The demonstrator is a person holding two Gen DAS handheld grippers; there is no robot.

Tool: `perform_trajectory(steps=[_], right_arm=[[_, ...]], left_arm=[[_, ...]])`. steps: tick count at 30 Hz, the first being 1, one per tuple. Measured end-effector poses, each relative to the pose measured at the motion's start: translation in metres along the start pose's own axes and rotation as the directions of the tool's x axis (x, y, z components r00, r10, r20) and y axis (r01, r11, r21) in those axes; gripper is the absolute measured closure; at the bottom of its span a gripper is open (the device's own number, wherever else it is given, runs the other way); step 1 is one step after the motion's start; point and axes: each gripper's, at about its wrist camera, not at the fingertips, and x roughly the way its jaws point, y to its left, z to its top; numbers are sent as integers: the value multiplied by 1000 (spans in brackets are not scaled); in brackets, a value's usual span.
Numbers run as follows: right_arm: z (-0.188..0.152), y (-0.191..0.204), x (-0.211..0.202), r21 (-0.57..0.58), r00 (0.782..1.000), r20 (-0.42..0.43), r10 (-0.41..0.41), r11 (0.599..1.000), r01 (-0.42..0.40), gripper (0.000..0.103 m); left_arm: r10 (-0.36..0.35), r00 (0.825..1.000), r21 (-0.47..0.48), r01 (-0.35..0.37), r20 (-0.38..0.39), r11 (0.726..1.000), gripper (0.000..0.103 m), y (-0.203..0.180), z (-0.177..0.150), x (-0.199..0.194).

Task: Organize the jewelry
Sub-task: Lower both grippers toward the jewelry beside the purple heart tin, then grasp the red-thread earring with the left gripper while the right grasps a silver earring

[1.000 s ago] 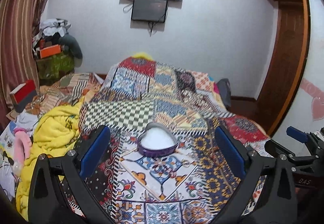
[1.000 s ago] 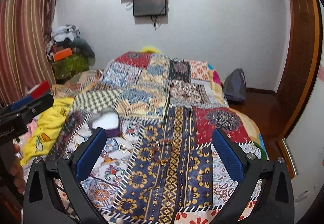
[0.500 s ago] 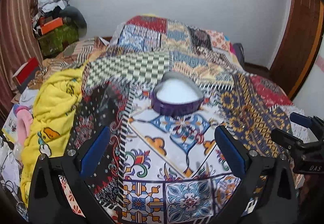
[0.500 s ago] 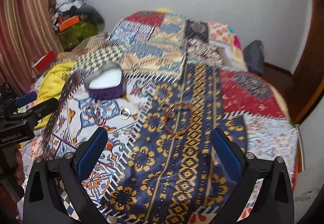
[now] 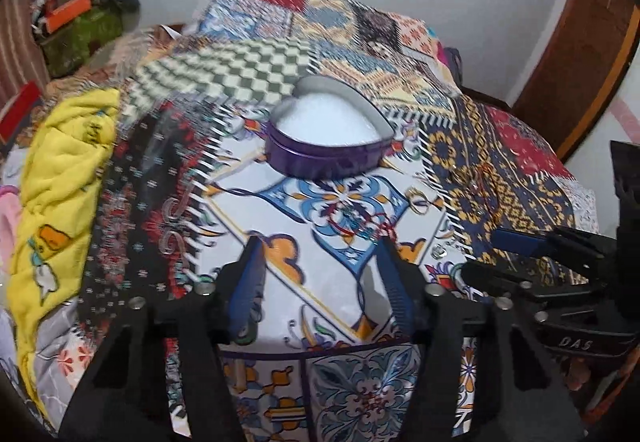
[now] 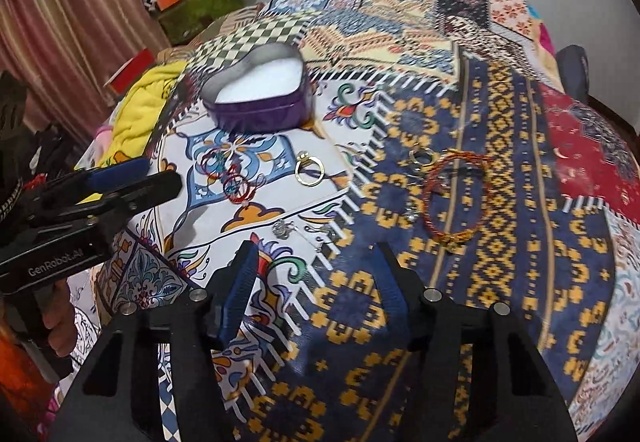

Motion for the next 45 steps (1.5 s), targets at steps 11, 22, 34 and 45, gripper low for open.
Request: perform_trajectory(steps=[11, 22, 34, 45], right_arm=[[5, 5, 16, -12, 1000, -22, 18, 1000, -18, 56], [6, 12, 24, -30, 1000, 4, -30, 999, 30, 62], [6, 1, 19, 36, 1000, 20, -19, 999, 18, 93], [10, 0, -5, 49, 997, 71, -30, 998, 27, 93]], left_arm=[[-98, 994, 21, 99, -46, 995, 66, -4, 8, 22], [-100, 994, 45, 102, -33, 994, 73, -10, 11, 41], [-146, 989, -14, 145, -39, 989, 97, -5, 9, 40], [-134, 991, -24, 134, 8, 991, 97, -3, 12, 15]])
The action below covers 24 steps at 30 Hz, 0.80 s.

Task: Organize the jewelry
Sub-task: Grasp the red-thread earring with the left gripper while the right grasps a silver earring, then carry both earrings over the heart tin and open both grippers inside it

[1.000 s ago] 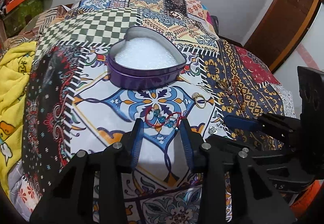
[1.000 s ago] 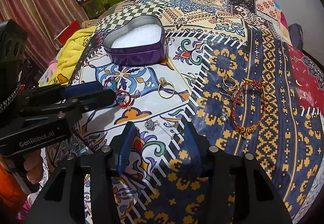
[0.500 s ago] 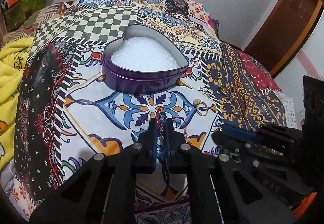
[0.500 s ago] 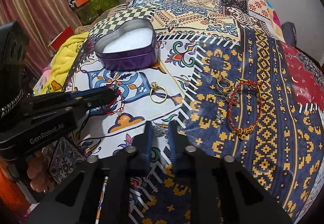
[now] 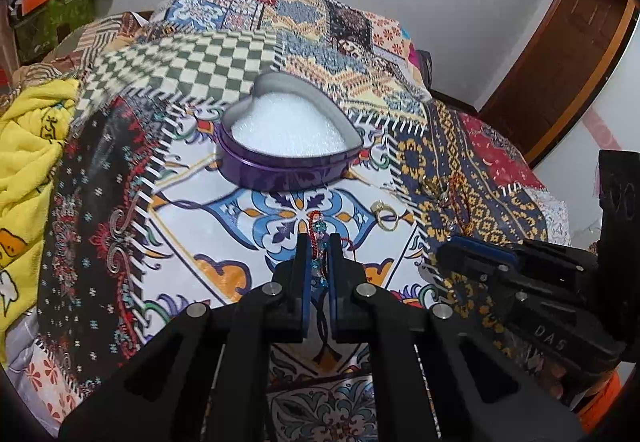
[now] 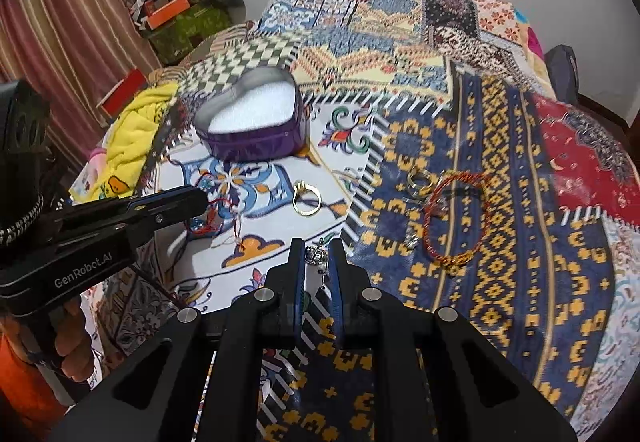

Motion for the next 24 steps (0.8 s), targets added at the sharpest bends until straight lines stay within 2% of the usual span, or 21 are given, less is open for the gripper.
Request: perform_trajectory(steps=[12, 24], right_arm=[[27, 10, -36, -13, 992, 123, -15, 1000, 16, 93], [60, 17, -44, -30, 978, 208, 1, 1000, 5, 93]], left_arm=[[32, 991, 13, -34, 130, 999, 97, -6, 22, -45], [55, 969, 26, -63, 242, 998, 97, -6, 58, -68]])
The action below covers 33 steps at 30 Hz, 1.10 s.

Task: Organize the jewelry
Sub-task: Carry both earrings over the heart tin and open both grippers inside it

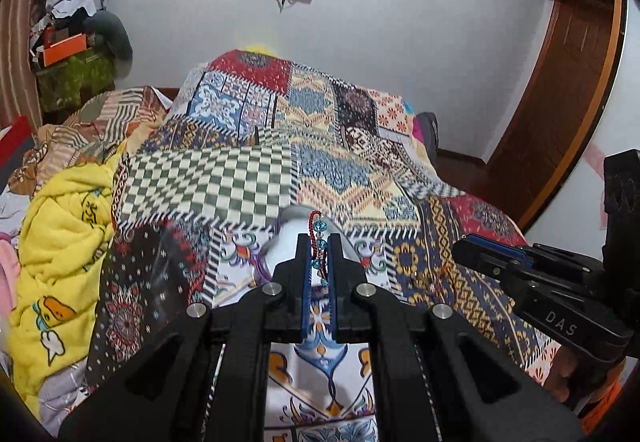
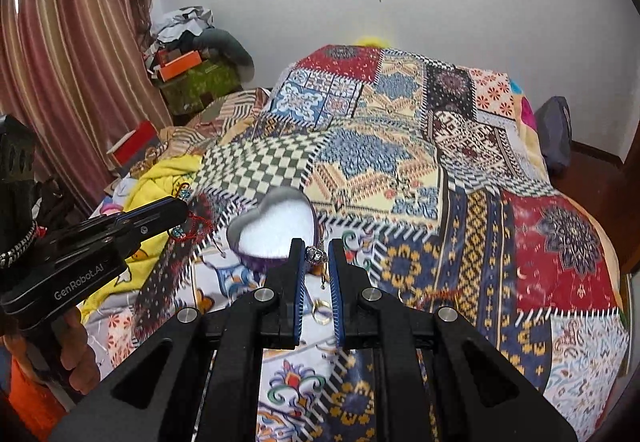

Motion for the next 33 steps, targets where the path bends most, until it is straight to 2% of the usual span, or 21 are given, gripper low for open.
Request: perform_trajectory(steps=[8, 15, 24, 33], right_arm=[[17, 5, 11, -11, 999, 28, 16, 1000, -15, 93], [24, 7, 29, -20, 999, 19, 34, 999, -34, 93], [21, 11, 66, -48, 997, -55, 59, 997, -61, 93], [11, 10, 101, -58, 983, -160, 86, 994, -96, 93]], left_arm=[[14, 1000, 9, -14, 24, 1000, 97, 3, 11, 10], [18, 1000, 13, -18, 22, 1000, 97, 8, 19, 27], [-8, 999, 2, 8, -31, 1000, 97, 21, 20, 56], [-49, 992, -24, 47, -113, 999, 98, 30, 13, 83]])
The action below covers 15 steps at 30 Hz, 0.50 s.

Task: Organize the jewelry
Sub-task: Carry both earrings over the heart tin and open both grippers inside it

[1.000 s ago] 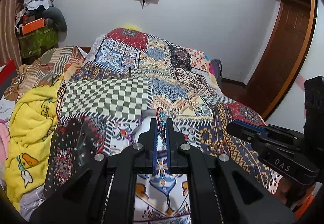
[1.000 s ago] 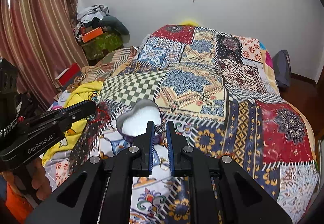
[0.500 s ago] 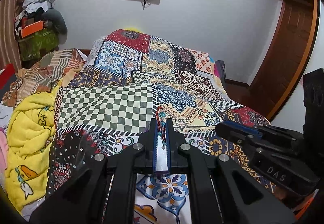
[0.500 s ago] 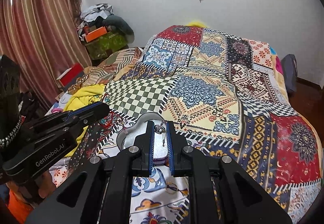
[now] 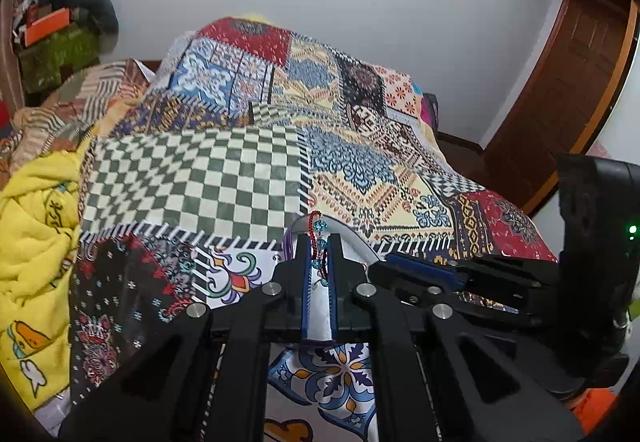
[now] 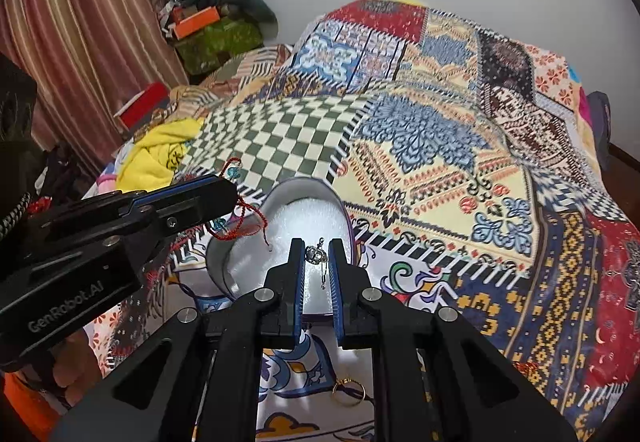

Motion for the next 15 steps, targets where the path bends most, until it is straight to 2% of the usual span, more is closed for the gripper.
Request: perform_trajectory(steps=[5, 15], right_arm=[[0, 0, 10, -15, 1000, -28, 12, 1000, -12, 93], [-2, 7, 13, -50, 999, -43, 18, 999, -20, 92]], left_arm=[[-7, 999, 4, 7, -31, 1000, 98, 1, -2, 8], [20, 999, 4, -19, -38, 1000, 97, 5, -1, 4]])
